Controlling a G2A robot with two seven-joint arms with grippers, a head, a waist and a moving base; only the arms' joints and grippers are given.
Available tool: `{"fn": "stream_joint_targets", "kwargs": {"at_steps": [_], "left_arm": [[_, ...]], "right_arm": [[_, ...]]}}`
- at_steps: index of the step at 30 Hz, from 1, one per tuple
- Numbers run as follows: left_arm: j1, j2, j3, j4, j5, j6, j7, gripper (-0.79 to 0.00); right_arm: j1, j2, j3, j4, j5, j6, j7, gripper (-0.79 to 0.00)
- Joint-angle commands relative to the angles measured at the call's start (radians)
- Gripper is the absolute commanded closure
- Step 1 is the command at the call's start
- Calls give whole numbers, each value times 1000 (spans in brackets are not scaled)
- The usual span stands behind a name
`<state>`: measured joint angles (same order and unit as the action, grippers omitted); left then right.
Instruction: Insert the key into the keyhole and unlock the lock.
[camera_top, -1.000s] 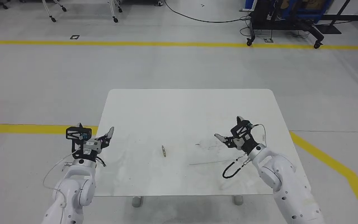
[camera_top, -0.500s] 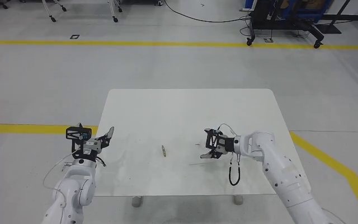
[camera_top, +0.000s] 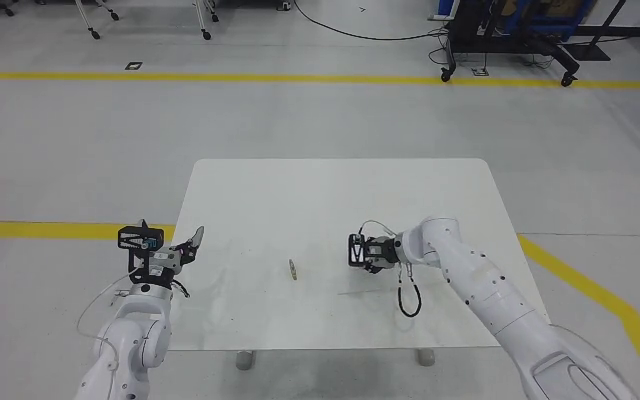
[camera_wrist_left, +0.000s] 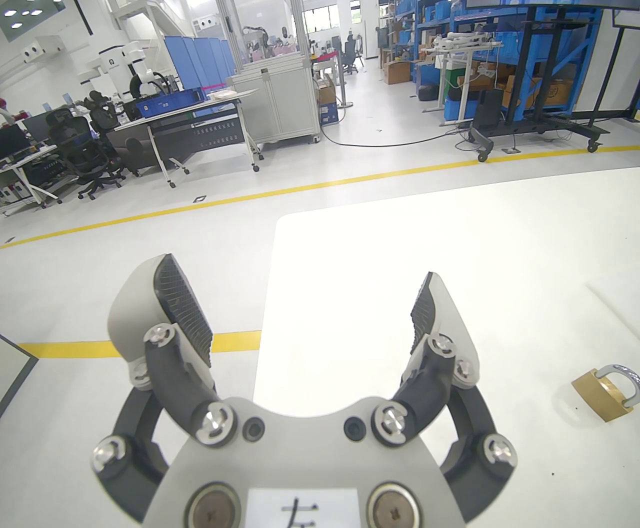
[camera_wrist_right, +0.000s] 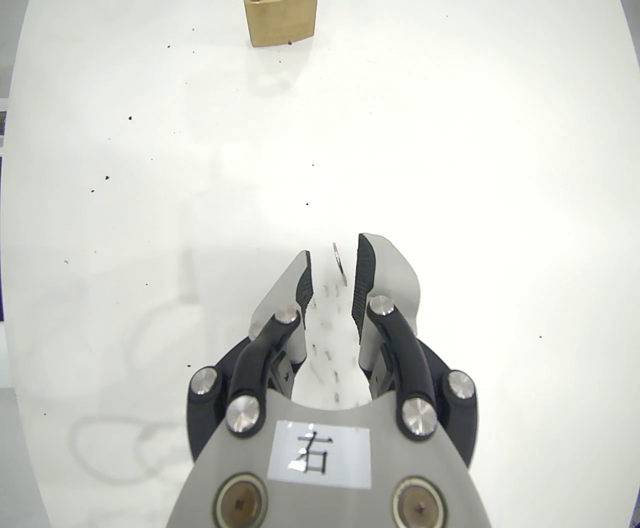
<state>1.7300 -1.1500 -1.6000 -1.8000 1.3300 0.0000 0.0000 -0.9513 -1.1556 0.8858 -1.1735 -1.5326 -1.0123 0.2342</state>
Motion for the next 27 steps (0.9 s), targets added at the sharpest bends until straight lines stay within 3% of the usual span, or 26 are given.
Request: {"fn": "stream_joint_targets", "kwargs": {"at_steps": [1, 2, 8, 16, 21, 27], "left_arm": [[0, 0, 0, 0, 0, 0, 0, -785], [0, 0, 0, 0, 0, 0, 0, -785], [0, 0, 0, 0, 0, 0, 0, -785], [0, 0, 0, 0, 0, 0, 0, -785], [0, 0, 0, 0, 0, 0, 0, -785], [0, 0, 0, 0, 0, 0, 0, -785]], "right_arm": [[13, -1, -13, 11, -1, 0, 0, -58], [20, -1, -16, 17, -3, 0, 2, 0], [29, 1, -7, 18, 11, 1, -37, 0], [-25, 20, 55, 56, 91, 10, -236, 0], [-67, 18, 81, 151, 251, 0, -439, 0], [-95, 24, 12, 209, 507, 0, -621, 0]]}}
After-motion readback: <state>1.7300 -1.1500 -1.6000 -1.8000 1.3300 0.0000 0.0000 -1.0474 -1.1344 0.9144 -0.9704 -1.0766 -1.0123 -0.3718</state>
